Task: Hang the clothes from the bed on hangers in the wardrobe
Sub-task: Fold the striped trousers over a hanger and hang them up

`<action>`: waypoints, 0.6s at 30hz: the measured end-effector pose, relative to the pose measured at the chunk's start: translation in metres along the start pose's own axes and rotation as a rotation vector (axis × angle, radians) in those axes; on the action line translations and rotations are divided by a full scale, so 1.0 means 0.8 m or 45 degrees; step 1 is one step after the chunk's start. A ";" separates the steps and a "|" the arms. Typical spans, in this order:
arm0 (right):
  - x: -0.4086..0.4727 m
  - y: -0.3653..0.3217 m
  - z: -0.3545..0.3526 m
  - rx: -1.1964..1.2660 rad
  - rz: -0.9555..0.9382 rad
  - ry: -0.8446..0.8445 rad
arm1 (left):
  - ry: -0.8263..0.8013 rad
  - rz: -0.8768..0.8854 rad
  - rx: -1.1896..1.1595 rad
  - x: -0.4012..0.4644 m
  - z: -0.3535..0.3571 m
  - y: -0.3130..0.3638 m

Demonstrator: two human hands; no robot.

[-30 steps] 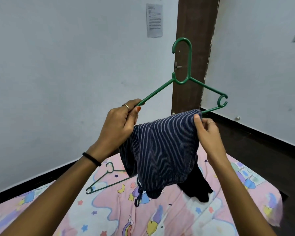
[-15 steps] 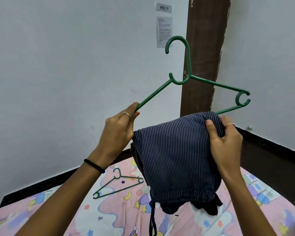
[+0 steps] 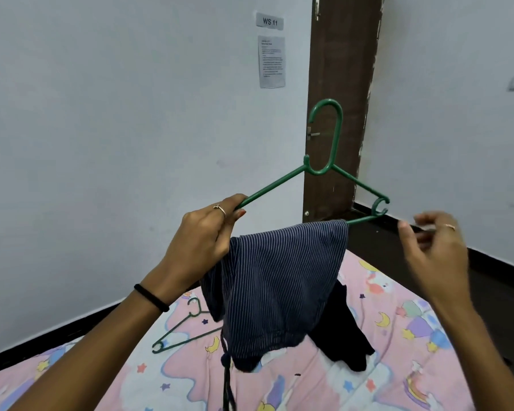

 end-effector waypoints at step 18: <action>-0.170 -0.055 -0.187 -0.657 -0.245 0.238 | 0.083 0.147 -0.548 -0.055 -0.082 0.139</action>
Point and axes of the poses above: each hand's wrist, its own x-axis towards the middle knuckle, its own z-axis out of the palm, y = z × x, the point moved 8 cm from there along x, towards the middle knuckle, and after that the axes turned 15 degrees about z, right-handed, at the moved point
